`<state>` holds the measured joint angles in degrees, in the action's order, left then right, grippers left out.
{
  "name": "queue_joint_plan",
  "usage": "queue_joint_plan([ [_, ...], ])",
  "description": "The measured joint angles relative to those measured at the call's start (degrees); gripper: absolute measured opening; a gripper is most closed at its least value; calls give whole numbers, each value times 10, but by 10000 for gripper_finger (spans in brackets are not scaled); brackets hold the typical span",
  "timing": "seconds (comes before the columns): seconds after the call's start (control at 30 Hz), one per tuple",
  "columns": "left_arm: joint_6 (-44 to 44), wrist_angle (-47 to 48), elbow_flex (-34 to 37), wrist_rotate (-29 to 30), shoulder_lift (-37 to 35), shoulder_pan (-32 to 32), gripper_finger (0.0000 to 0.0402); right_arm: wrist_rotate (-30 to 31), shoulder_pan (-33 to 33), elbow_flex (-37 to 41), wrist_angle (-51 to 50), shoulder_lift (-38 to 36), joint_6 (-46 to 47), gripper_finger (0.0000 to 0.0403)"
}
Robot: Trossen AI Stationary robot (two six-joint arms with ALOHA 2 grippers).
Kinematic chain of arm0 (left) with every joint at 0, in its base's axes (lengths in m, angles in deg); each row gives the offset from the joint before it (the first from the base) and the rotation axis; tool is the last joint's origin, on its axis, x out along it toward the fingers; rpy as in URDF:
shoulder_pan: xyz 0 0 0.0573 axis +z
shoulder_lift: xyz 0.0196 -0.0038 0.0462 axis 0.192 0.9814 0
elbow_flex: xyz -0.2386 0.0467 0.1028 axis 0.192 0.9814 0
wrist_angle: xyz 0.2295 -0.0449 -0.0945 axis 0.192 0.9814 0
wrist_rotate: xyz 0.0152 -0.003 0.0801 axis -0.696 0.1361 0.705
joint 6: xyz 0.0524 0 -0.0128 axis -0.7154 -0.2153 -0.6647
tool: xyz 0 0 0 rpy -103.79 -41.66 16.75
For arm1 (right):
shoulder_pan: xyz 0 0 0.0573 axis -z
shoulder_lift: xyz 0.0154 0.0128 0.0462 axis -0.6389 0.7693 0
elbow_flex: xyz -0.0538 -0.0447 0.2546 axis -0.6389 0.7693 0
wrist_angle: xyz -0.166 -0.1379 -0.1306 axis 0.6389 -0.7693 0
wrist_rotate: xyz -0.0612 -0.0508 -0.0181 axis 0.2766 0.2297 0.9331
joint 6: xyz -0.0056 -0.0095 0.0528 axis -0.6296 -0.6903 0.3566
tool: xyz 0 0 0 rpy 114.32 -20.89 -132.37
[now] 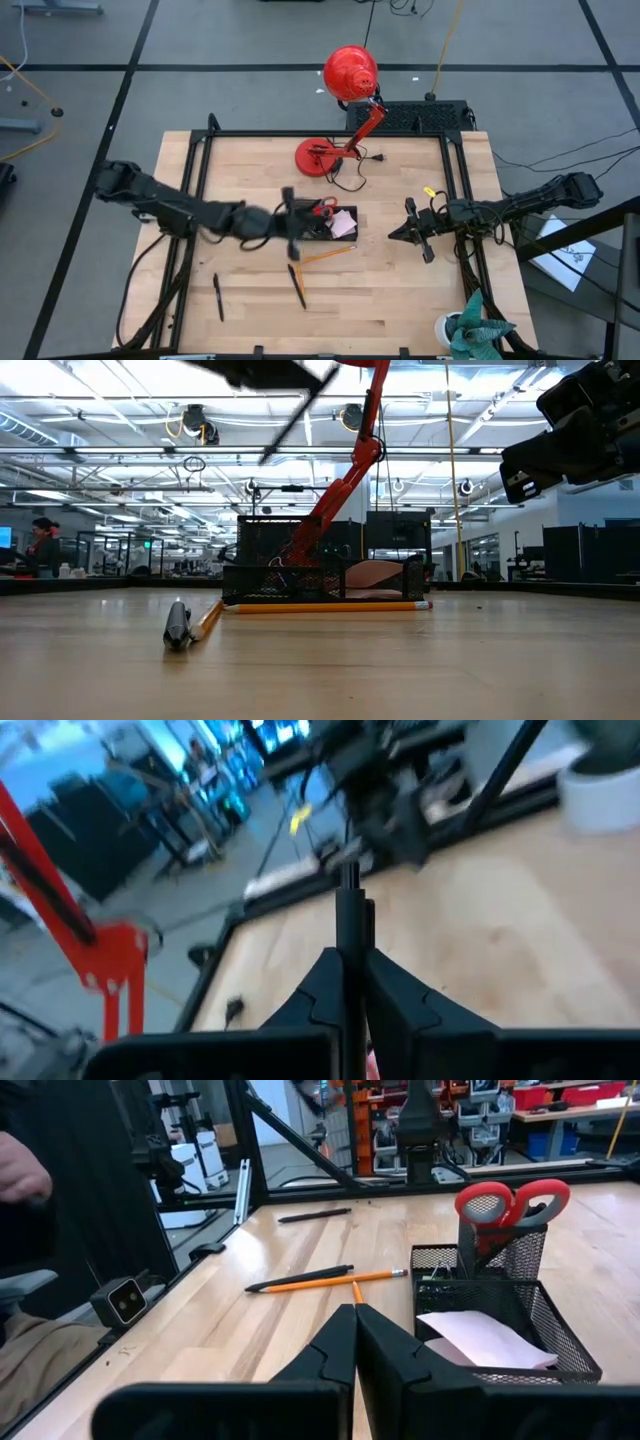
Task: Pick and place office supplies into organizer
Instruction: Put the middle black pen into the desk organizer
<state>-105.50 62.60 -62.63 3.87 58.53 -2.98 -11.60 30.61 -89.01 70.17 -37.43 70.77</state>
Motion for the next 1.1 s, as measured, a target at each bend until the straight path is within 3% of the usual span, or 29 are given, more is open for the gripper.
queue_joint_plan([
  [0.27, 40, -30, 21, -122, 72, 106, 20, -3, 0, 0, -2, 0, 0, 4],
  [0.7, 83, -101, 98, -119, 87, 125, 17, -3, 0, 0, -2, 0, -2, 4],
  [1.1, 113, -90, 119, -95, 86, 125, 20, -2, 0, 0, -2, 0, -2, 4],
])
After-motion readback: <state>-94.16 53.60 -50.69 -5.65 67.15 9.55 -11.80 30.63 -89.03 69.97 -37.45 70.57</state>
